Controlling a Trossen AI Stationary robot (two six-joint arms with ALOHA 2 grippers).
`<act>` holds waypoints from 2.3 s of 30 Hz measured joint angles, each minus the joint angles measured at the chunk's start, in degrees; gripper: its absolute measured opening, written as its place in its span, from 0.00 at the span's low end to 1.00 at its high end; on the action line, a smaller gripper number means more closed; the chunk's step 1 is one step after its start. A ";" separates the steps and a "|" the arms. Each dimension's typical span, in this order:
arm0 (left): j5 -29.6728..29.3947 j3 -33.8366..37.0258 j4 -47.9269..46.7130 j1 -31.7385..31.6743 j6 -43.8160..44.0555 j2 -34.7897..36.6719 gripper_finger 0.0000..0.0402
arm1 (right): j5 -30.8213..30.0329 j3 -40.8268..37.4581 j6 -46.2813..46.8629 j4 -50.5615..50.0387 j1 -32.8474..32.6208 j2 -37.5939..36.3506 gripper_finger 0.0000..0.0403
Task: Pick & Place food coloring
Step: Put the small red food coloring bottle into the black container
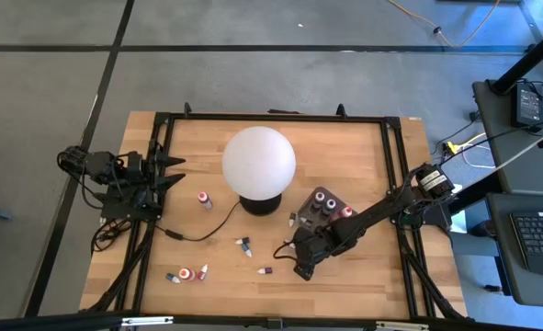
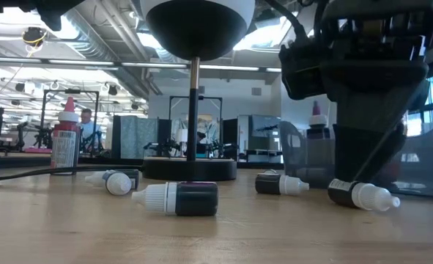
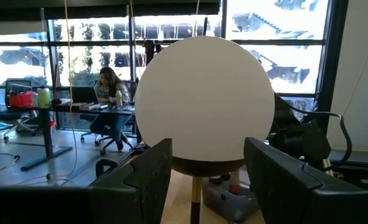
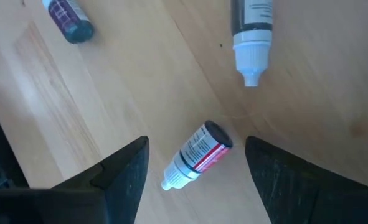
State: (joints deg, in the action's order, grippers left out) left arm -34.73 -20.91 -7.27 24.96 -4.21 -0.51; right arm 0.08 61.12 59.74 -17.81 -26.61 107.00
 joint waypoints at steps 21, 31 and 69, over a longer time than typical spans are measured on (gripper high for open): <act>-0.01 0.00 0.00 0.01 0.00 0.00 0.49 | -0.60 0.04 -1.83 -0.57 0.00 0.04 0.67; -0.25 -0.02 0.00 0.00 0.00 0.00 0.49 | -0.66 -0.02 -1.92 -1.61 0.04 0.07 0.59; -0.23 -0.02 -0.02 -0.01 0.00 0.00 0.49 | -1.89 15.34 -11.62 -25.25 0.22 0.26 0.20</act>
State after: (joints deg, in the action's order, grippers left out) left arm -34.96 -20.93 -7.29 24.95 -4.21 -0.51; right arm -1.82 76.46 48.12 -43.06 -26.39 107.26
